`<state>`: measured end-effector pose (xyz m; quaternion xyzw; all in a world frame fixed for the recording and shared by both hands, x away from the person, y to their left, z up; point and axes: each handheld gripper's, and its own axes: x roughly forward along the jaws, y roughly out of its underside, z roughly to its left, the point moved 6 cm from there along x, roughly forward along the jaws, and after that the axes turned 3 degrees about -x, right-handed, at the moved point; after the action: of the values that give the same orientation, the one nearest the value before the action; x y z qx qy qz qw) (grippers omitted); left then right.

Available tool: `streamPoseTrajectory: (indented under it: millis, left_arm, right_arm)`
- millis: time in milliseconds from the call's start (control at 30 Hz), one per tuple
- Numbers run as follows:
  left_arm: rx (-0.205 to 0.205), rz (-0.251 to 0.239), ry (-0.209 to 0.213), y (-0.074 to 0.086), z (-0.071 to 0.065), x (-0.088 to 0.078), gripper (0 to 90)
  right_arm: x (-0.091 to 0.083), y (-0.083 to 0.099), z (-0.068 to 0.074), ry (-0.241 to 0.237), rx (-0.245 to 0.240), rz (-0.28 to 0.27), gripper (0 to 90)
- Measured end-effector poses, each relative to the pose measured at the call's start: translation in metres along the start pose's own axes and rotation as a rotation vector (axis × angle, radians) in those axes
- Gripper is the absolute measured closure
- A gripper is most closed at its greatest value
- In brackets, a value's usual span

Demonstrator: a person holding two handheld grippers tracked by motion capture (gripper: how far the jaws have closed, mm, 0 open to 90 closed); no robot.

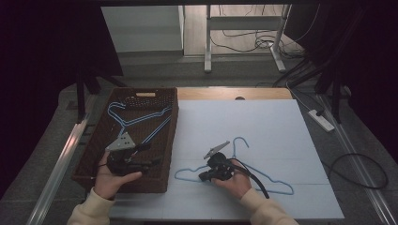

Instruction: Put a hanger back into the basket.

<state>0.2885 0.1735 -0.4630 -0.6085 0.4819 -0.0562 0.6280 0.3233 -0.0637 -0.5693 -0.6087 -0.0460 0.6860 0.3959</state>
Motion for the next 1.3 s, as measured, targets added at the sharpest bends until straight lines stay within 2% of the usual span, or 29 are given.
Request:
streamPoseTrajectory:
  millis: [67,200,333,633,667,700,733,767,833,867,900,1000,1033,1133,1200,1300]
  left_arm:
    - [-0.002,-0.001,-0.002,0.000,0.000,-0.001,28.9]
    - [0.000,0.000,-0.001,0.000,0.000,0.000,28.9]
    - [-0.001,0.003,0.000,0.000,0.000,0.002,28.9]
    - [-0.002,0.004,0.002,0.000,0.000,0.001,28.9]
    - [-0.002,0.004,0.000,0.001,0.000,0.001,28.9]
    - [-0.002,0.005,-0.001,0.001,0.000,0.001,28.9]
    - [-0.003,0.005,-0.001,0.001,0.000,0.001,28.9]
    - [-0.004,0.005,0.000,0.001,0.000,0.001,28.9]
    - [-0.001,0.002,0.000,0.000,-0.001,0.001,28.9]
    - [0.000,0.000,0.002,0.000,-0.001,0.000,28.9]
    - [0.000,0.000,0.002,0.000,-0.001,0.000,28.9]
    - [-0.001,0.001,0.000,0.000,0.000,0.001,28.9]
    - [-0.003,0.003,-0.001,0.000,0.000,0.001,28.9]
    - [-0.001,0.003,0.001,0.000,0.000,0.002,28.9]
    - [0.002,0.005,0.003,-0.001,-0.001,0.003,28.9]
    - [0.003,0.006,0.004,-0.001,-0.002,0.003,29.0]
  right_arm:
    - [-0.005,0.010,0.008,-0.018,-0.009,0.012,90.0]
    - [-0.014,0.028,0.016,-0.031,-0.008,0.023,90.0]
    - [-0.019,0.036,0.021,-0.034,-0.015,0.027,90.0]
    - [-0.021,0.039,0.026,-0.039,-0.045,0.041,90.0]
    - [-0.024,0.041,0.024,-0.014,-0.051,0.029,90.0]
    - [-0.024,0.041,0.024,-0.014,-0.051,0.029,90.0]
    - [-0.036,0.042,0.014,0.022,-0.028,-0.007,90.0]
    - [-0.036,0.042,0.014,0.022,-0.028,-0.007,90.0]
    - [-0.055,0.046,-0.003,0.083,0.007,-0.041,90.0]
    - [-0.075,0.058,-0.022,0.156,0.046,-0.061,90.0]
    - [-0.075,0.058,-0.022,0.156,0.046,-0.061,90.0]
    - [-0.099,0.081,-0.047,0.234,0.127,-0.085,90.0]
    - [-0.103,0.087,-0.052,0.255,0.140,-0.085,90.0]
    - [-0.108,0.098,-0.062,0.296,0.168,-0.077,90.0]
    - [-0.106,0.102,-0.067,0.341,0.158,-0.072,90.0]
    - [-0.105,0.101,-0.069,0.359,0.142,-0.064,90.0]
